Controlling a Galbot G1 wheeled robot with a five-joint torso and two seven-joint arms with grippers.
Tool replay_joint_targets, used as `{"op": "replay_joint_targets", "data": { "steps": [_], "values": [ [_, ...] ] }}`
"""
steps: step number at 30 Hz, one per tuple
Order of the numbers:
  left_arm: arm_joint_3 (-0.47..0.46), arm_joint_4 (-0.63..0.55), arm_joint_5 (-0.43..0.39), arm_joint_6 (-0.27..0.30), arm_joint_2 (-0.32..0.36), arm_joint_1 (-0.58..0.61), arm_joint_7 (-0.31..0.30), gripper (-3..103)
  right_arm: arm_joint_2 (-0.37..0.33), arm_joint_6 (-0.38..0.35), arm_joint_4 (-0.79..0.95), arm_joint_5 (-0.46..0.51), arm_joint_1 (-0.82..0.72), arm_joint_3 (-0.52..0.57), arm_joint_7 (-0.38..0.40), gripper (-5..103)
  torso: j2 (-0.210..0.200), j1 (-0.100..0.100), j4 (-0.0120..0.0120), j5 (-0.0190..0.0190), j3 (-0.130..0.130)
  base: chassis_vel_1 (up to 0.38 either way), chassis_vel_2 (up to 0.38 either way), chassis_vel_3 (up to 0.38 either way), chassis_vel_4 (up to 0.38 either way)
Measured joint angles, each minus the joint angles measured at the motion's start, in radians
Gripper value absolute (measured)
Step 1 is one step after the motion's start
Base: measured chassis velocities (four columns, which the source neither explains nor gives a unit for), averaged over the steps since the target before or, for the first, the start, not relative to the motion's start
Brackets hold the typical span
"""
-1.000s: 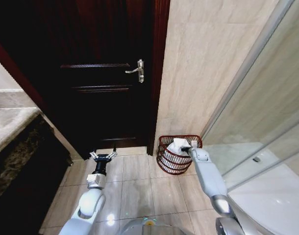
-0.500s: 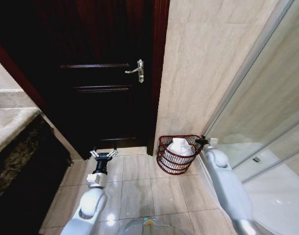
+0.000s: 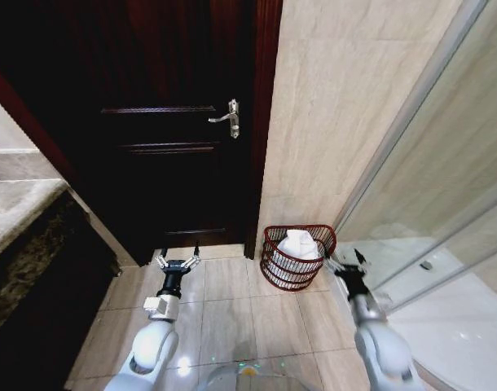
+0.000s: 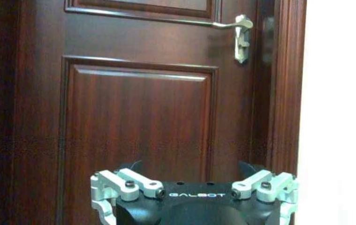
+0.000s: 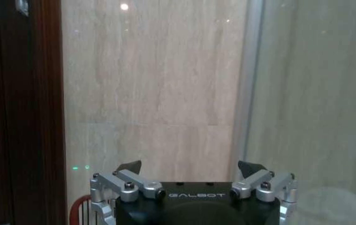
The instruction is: Discard the used towel into the hamper.
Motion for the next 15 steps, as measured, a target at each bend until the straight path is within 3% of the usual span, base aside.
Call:
{"op": "replay_joint_targets", "data": {
  "steps": [4, 8, 15],
  "values": [
    [0.016, 0.015, -0.004, -0.017, 0.003, 0.010, 0.005, 100, 0.035, 0.082, 0.033, -0.003, -0.117, -0.002, 0.000, 100, 0.000, 0.000, 0.0001, -0.0001, 0.000, 0.000, 0.000, 0.000, 0.000],
    [0.036, 0.031, 0.010, -0.030, 0.004, 0.010, 0.007, 100, 0.045, 0.118, 0.052, -0.012, -0.165, -0.021, 0.016, 100, 0.000, 0.000, 0.0003, 0.0000, 0.000, 0.000, 0.000, 0.000, 0.000],
    [0.052, 0.027, 0.039, -0.036, -0.001, 0.017, 0.009, 100, 0.055, 0.132, 0.087, -0.024, -0.191, -0.047, 0.042, 100, 0.000, 0.000, 0.0003, 0.0001, 0.000, 0.000, 0.000, 0.000, 0.000]
  ]
}}
